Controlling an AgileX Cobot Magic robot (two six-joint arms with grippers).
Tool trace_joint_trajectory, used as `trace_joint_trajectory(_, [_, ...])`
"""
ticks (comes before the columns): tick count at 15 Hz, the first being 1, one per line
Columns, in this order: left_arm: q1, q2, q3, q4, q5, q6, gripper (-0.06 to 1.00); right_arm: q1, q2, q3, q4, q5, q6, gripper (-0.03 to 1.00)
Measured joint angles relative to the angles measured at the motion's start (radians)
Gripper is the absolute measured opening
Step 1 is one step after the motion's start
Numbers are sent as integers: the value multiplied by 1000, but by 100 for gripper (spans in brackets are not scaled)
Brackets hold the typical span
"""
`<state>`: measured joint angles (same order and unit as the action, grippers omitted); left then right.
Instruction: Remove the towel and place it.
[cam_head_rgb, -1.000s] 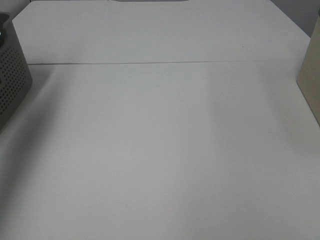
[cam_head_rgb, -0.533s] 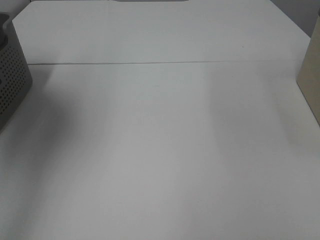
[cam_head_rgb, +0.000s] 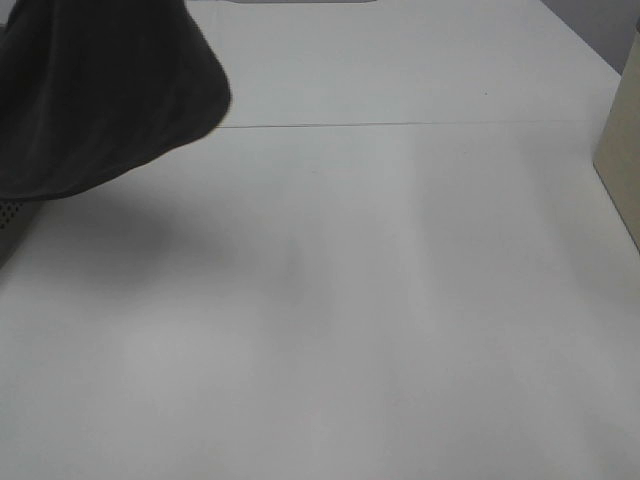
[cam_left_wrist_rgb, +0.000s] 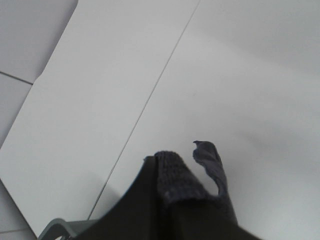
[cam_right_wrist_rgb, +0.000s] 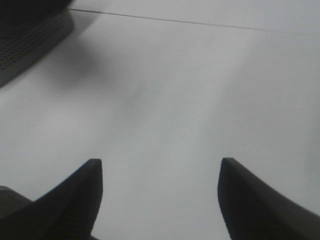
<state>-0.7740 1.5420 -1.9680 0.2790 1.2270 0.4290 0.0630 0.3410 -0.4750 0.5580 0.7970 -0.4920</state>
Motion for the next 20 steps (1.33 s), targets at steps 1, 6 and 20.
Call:
trace_joint_trajectory(1, [-36, 3, 0, 5, 1, -1, 0, 0, 82, 0, 136, -31, -178, 65])
trace_joint_trajectory(6, [-92, 6, 0, 6, -19, -2, 0, 0, 520, 0, 814, -7, -980, 65])
trace_joint_trajectory(20, [-92, 10, 0, -26, -93, -17, 0, 371, 1247, -320, 1178, 2, -1421, 75])
